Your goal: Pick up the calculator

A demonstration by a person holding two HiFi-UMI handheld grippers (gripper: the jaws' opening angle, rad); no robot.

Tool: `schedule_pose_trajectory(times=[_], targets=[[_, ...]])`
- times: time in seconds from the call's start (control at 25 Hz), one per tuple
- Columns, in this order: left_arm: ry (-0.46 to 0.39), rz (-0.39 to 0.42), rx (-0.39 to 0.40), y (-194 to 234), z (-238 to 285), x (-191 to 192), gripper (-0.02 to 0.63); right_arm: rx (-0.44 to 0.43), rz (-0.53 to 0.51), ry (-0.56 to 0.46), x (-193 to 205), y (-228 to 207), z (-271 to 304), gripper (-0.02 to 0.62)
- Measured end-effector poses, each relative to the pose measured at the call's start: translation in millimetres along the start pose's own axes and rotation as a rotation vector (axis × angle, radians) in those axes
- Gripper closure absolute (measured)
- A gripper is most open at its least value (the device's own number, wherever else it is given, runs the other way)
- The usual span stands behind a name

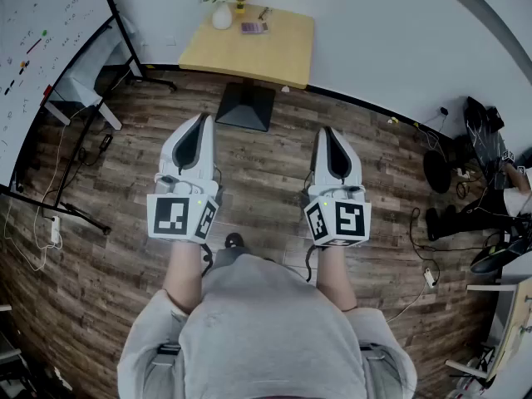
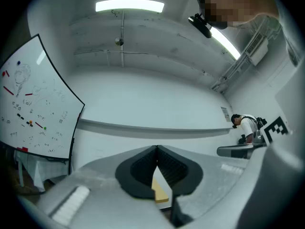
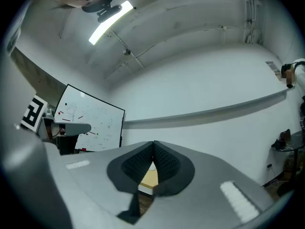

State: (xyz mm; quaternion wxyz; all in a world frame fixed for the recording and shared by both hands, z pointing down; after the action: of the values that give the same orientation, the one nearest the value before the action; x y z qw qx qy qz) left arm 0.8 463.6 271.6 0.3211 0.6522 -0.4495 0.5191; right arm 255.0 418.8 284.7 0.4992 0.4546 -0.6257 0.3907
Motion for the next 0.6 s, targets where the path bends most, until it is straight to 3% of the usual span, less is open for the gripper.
schedule_pose_trajectory(times=[0.6], targets=[[-0.012, 0.002, 0.030, 25, 17, 5, 0.600, 0.015, -0.004, -0.027, 3, 13, 24, 0.595]])
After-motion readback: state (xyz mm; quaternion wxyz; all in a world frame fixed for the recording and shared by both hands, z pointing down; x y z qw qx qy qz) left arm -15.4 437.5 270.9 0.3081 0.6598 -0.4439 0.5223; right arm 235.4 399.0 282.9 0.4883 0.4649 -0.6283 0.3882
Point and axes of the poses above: the fingertips, and each gripper's own axes: z forward along the fingers, y to its left, x out of its underside, the point moved 8 cm from there along -z, backward along the fingers, and after that the axes turned 12 degrees about x, right-handed, at the moved point
